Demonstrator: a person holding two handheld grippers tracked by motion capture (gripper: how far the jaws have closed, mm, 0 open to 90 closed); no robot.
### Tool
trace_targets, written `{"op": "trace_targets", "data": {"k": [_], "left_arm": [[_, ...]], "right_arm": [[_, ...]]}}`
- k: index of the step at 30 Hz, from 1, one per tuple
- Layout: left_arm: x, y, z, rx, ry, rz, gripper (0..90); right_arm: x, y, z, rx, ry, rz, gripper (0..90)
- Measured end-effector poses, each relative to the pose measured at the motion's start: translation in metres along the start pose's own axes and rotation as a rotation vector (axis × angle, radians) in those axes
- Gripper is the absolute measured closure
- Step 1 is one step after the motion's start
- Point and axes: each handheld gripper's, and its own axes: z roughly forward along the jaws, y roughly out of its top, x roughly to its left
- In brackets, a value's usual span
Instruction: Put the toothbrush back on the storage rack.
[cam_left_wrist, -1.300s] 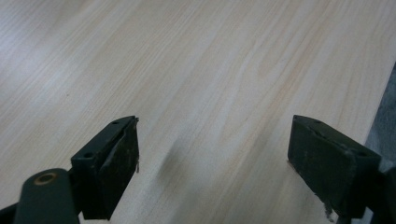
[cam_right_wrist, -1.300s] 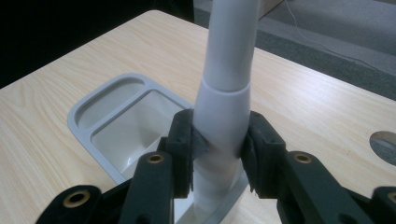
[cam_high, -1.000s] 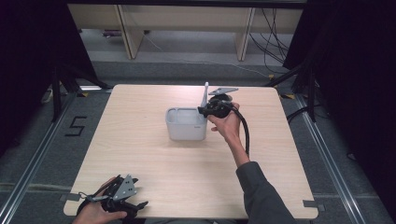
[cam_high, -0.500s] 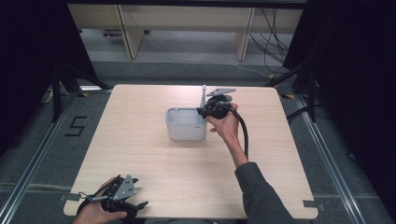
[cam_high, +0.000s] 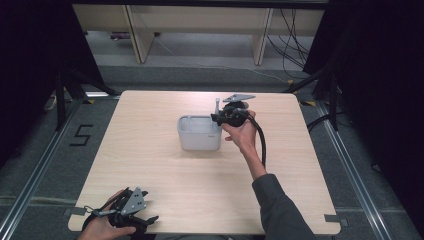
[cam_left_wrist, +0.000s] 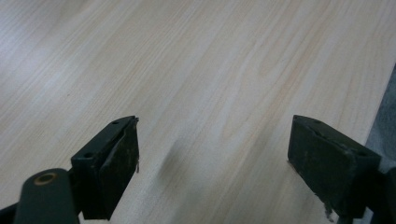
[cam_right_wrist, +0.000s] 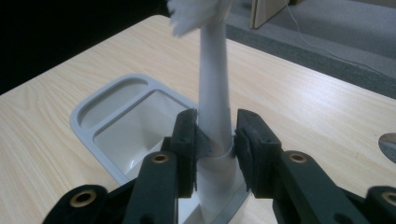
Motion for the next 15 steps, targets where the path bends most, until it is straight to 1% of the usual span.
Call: {"op": "trace_targets", "data": {"k": [1, 2, 3, 4, 5, 6, 7, 8, 9, 10, 11, 12, 13, 14, 15], "left_arm": [[0.0, 0.0, 0.0, 0.0, 0.0, 0.0, 16.3], [-0.0003, 0.0001, -0.0002, -0.001, -0.002, 0.0, 16.3], [-0.0003, 0.0002, -0.0002, -0.001, -0.003, 0.002, 16.2], [-0.0003, 0.0001, -0.0002, 0.001, -0.003, 0.002, 16.2], [0.0, 0.0, 0.0001, 0.002, -0.001, 0.001, 16.2], [-0.0001, 0.0, 0.0, 0.001, 0.0, 0.001, 16.3], [-0.0001, 0.0, 0.0, 0.001, 0.0, 0.001, 16.3], [-0.0003, 0.0002, -0.0003, -0.002, -0.003, 0.001, 16.2], [-0.0003, 0.0002, -0.0003, -0.002, -0.003, 0.001, 16.3], [-0.0001, 0.0, 0.0, -0.001, -0.001, 0.0, 16.2], [0.0, -0.0001, 0.0002, 0.001, 0.0, -0.001, 16.3], [-0.0001, 0.0, 0.0002, 0.002, -0.001, 0.001, 16.3], [-0.0004, 0.0001, 0.0, 0.001, -0.003, 0.001, 16.3], [-0.0005, 0.0001, 0.0001, 0.0, -0.003, 0.002, 16.3], [-0.0005, 0.0001, 0.0001, 0.0, -0.003, 0.002, 16.3]], "right_arm": [[0.0, 0.0, 0.0, 0.0, 0.0, 0.0, 69.6], [-0.0003, 0.0001, -0.0004, -0.013, -0.001, -0.019, 69.1], [-0.0002, 0.0002, -0.0009, -0.01, -0.002, -0.02, 67.8], [0.0002, 0.0004, -0.0017, -0.005, 0.0, -0.007, 66.7], [-0.0004, 0.0002, -0.0011, -0.012, 0.001, -0.001, 64.8], [-0.0023, 0.0001, -0.0013, -0.017, -0.001, -0.018, 64.5], [-0.0023, 0.0001, -0.0013, -0.017, -0.001, -0.018, 64.5], [-0.0025, 0.0001, -0.0027, -0.014, 0.001, -0.014, 60.3], [-0.0025, 0.0001, -0.0027, -0.014, 0.001, -0.014, 60.3], [-0.0021, 0.0007, -0.0046, -0.03, -0.014, -0.006, 55.5], [-0.0028, 0.0008, -0.0046, -0.044, -0.017, -0.01, 53.2], [-0.002, 0.0008, -0.0057, -0.039, -0.015, 0.012, 50.5], [-0.0021, 0.0011, -0.0072, -0.032, -0.016, 0.023, 47.6], [-0.0032, 0.0013, -0.0079, -0.039, -0.022, 0.003, 45.2], [-0.0032, 0.0013, -0.0079, -0.039, -0.022, 0.003, 45.2]]}}
